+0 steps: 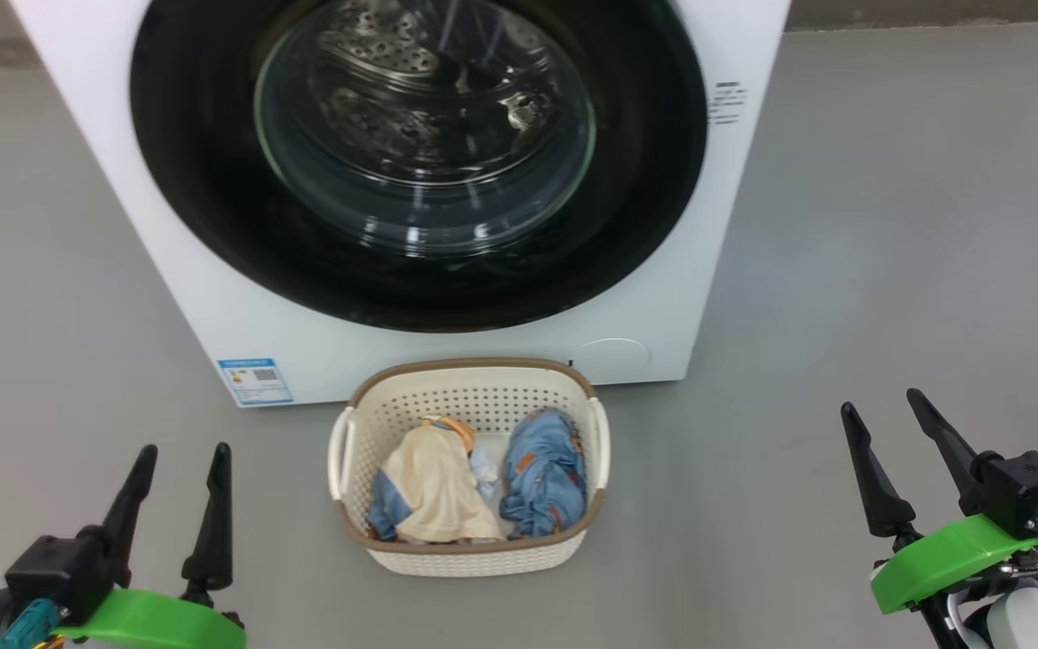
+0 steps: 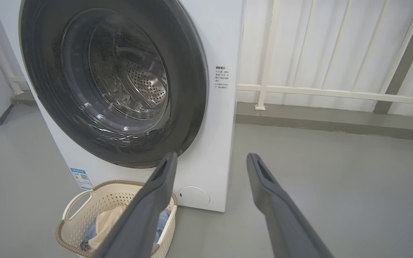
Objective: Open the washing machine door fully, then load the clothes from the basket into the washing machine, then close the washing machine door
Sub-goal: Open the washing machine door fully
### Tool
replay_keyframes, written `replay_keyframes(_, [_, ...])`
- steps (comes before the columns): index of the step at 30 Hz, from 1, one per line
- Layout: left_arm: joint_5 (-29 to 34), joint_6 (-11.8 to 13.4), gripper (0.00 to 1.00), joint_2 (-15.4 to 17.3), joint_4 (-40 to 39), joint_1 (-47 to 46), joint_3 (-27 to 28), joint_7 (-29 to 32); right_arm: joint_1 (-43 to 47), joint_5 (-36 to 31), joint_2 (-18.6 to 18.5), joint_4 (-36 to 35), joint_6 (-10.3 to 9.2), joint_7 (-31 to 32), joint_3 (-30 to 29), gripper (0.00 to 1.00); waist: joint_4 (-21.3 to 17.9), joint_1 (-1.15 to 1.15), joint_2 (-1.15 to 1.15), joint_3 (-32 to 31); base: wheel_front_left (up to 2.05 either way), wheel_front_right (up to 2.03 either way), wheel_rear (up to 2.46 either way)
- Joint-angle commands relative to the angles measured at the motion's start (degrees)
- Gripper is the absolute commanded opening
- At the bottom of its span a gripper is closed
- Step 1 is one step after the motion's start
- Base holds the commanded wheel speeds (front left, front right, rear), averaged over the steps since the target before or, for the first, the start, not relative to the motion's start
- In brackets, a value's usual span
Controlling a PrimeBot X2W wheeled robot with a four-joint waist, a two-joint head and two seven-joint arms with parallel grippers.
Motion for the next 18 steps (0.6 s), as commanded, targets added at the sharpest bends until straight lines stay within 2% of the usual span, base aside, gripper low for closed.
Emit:
replay_keyframes(1, [-0.3, -0.1, 1.00, 1.5, -1.0, -2.7, 1.8, -0.4, -0.4, -0.9, -0.9, -1.6, 0.10, -0.7, 0.7, 1.00, 0.0, 0.00, 0.00, 0.1, 1.23, 1.23, -2.46])
replay_keyframes(10, [-2.7, -0.1, 1.00, 1.4, -2.4, -2.9, 1.9, -0.4, -0.1, -0.8, -0.3, -2.0, 0.10, -0.7, 0.4, 1.00, 0.2, 0.00, 0.00, 0.5, 0.95, 0.95, -1.90])
replay_keyframes(18, [-2.0, -0.1, 1.00, 1.9, -2.3, -3.2, 1.4, -0.4, -0.3, -0.9, -0.2, -1.9, 0.10, -0.7, 0.3, 1.00, 0.3, 0.00, 0.00, 1.0, 0.29, 0.29, -0.57])
